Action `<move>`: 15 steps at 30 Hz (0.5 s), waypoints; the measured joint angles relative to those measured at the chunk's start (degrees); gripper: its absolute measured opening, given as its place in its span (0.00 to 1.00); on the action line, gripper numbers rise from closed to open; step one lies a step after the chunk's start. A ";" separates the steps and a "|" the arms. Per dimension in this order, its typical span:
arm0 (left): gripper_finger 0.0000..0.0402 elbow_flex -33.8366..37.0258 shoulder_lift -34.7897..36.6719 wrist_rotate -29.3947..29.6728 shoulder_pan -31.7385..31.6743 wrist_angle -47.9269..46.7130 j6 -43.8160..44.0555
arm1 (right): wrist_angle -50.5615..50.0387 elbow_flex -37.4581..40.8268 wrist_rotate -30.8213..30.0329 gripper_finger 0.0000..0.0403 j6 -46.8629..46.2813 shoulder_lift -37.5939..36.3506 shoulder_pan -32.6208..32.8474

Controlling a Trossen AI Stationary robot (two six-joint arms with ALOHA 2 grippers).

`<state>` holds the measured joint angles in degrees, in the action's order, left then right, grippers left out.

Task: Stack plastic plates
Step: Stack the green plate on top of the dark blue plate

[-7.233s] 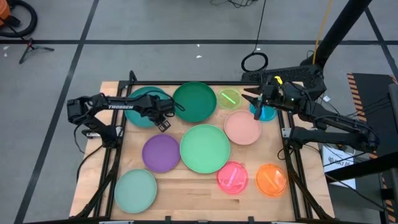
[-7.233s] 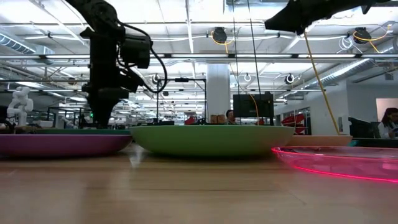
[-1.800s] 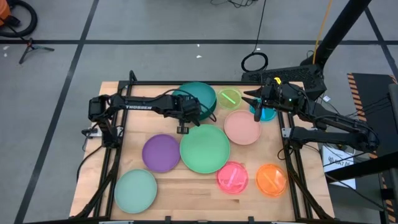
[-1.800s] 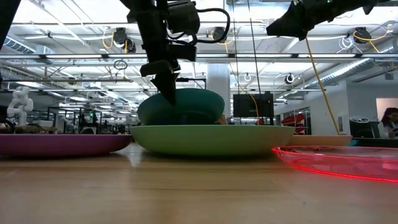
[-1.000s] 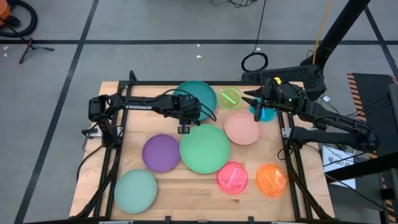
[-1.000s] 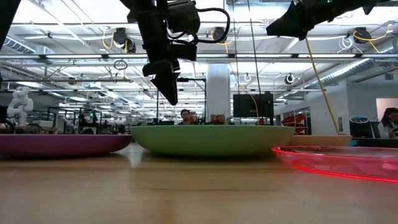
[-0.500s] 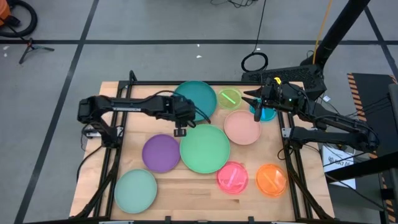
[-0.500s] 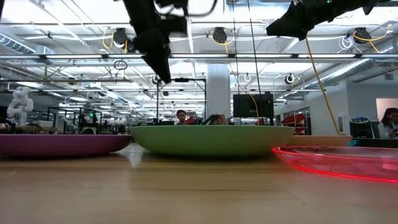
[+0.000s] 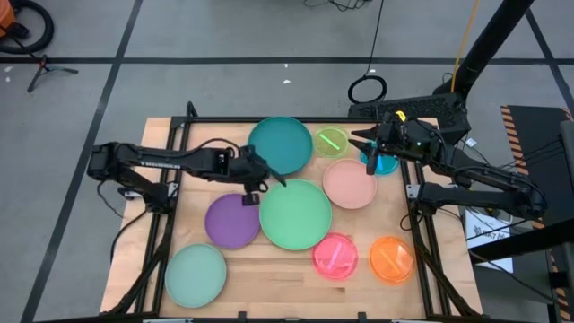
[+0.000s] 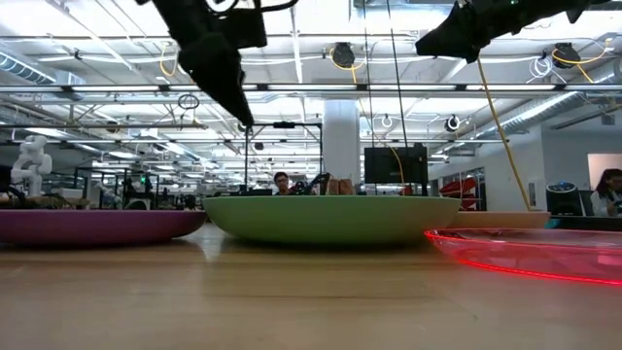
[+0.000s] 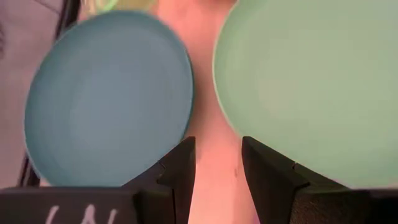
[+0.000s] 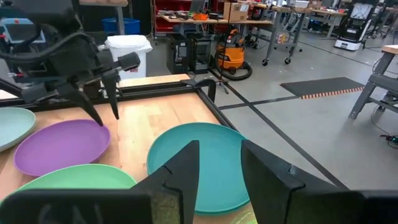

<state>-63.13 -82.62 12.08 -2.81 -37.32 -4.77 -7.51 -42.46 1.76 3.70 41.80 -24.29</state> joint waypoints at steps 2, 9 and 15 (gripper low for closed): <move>0.34 2.59 0.92 -0.01 0.32 0.33 -0.89 | -0.02 0.01 0.00 0.28 0.00 0.15 0.00; 0.34 11.84 5.68 -0.02 0.33 11.18 -0.82 | -0.16 0.02 -0.11 0.28 0.04 0.03 0.00; 0.34 14.49 6.95 -0.12 1.44 12.18 4.20 | -0.83 0.00 -0.18 0.28 0.05 0.18 0.02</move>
<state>-48.63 -75.67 11.95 -1.36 -25.14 -0.57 -8.34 -42.46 1.58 3.75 41.98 -24.27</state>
